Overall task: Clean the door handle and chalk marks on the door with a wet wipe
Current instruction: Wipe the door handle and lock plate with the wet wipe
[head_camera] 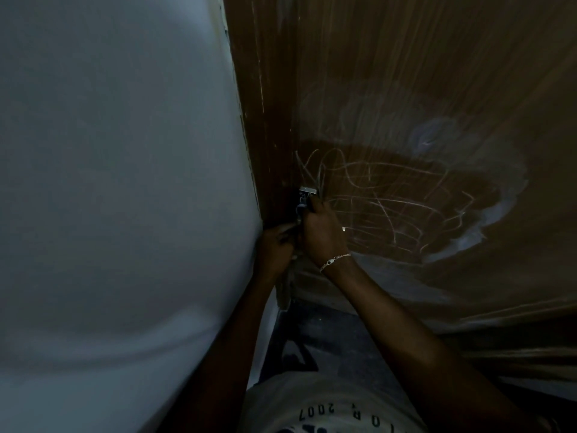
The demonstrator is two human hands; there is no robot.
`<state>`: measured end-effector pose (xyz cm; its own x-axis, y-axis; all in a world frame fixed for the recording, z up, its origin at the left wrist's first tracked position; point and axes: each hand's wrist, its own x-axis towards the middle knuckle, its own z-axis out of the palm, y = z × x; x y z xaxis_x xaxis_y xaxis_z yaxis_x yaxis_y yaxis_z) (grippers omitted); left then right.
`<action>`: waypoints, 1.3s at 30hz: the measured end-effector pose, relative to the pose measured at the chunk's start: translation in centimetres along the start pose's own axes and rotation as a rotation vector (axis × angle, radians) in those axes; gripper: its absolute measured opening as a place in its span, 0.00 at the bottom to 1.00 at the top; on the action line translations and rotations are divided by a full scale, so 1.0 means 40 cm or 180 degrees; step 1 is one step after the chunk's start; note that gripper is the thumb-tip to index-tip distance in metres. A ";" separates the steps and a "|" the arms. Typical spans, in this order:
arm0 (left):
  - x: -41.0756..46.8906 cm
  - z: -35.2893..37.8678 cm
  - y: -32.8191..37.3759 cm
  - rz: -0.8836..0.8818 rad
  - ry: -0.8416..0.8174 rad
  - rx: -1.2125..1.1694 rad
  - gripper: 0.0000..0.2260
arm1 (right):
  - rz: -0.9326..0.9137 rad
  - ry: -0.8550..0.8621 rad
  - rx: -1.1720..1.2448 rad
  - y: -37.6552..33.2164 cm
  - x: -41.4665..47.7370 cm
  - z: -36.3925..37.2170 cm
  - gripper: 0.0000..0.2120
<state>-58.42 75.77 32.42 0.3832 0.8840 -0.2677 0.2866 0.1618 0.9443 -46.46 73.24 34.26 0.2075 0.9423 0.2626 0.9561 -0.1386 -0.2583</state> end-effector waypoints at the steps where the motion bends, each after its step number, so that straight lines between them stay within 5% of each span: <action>1: 0.003 0.001 -0.002 0.0005 0.0009 -0.0005 0.15 | -0.0042 -0.0058 -0.0016 0.003 -0.006 -0.002 0.15; 16: 0.001 0.008 -0.012 -0.0116 -0.0036 -0.0141 0.20 | 0.0214 -0.0165 -0.0015 0.008 0.010 -0.043 0.09; 22: 0.006 0.007 -0.017 -0.0095 -0.0007 0.0018 0.17 | -0.0220 0.0802 0.0350 -0.009 0.018 -0.030 0.11; 39: 0.018 0.006 -0.030 -0.0143 -0.0106 -0.0250 0.20 | -0.0181 0.0850 0.0178 0.052 -0.002 -0.011 0.07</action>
<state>-58.28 76.10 31.04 0.4009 0.8602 -0.3153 0.2349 0.2361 0.9429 -44.41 72.73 34.09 0.2081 0.8335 0.5119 0.9564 -0.0637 -0.2851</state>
